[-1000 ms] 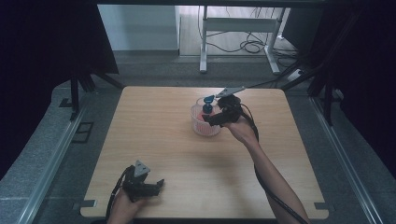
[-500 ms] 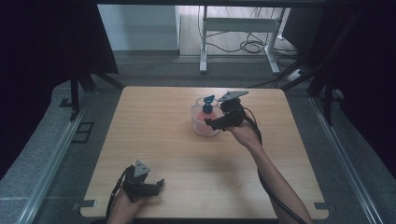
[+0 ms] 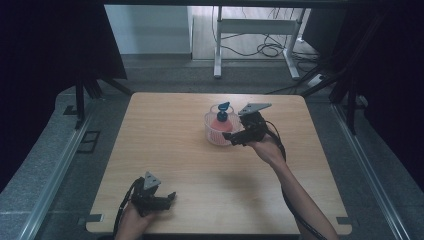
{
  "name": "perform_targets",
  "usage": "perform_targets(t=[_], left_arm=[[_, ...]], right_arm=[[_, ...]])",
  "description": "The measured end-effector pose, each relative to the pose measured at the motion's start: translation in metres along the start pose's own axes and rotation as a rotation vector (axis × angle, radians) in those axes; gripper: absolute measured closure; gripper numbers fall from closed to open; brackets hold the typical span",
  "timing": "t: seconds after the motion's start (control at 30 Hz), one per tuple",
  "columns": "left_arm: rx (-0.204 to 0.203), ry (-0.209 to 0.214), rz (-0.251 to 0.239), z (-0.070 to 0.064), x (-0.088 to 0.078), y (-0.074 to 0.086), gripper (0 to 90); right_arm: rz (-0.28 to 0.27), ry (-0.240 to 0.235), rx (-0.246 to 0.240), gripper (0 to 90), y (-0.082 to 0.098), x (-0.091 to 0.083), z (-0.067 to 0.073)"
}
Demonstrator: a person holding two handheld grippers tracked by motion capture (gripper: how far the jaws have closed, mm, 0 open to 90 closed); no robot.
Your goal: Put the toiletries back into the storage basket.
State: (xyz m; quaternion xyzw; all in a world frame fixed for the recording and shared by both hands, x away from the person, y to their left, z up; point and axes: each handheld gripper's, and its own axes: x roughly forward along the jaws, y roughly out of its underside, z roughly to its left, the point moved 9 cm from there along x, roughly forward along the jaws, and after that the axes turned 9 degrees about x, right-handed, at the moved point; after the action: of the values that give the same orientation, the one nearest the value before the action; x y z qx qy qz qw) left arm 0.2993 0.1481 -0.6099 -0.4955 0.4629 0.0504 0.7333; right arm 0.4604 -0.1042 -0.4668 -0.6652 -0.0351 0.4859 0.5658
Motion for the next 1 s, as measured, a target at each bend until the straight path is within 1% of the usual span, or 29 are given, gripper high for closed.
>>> perform_targets(t=[0.5,0.8,1.0], left_arm=[[-0.005,-0.001,-0.004,0.0,0.0,0.0,10.4],[-0.005,-0.001,-0.004,0.0,0.0,0.0,10.3],[-0.004,-0.001,-0.004,0.0,0.0,0.0,10.3]], right_arm=[[-0.001,0.002,0.017,5.4,0.024,-0.015,-0.006],[-0.002,0.009,0.013,4.8,0.038,-0.03,-0.009],[-0.004,0.004,0.017,3.8,0.047,-0.041,-0.008]])
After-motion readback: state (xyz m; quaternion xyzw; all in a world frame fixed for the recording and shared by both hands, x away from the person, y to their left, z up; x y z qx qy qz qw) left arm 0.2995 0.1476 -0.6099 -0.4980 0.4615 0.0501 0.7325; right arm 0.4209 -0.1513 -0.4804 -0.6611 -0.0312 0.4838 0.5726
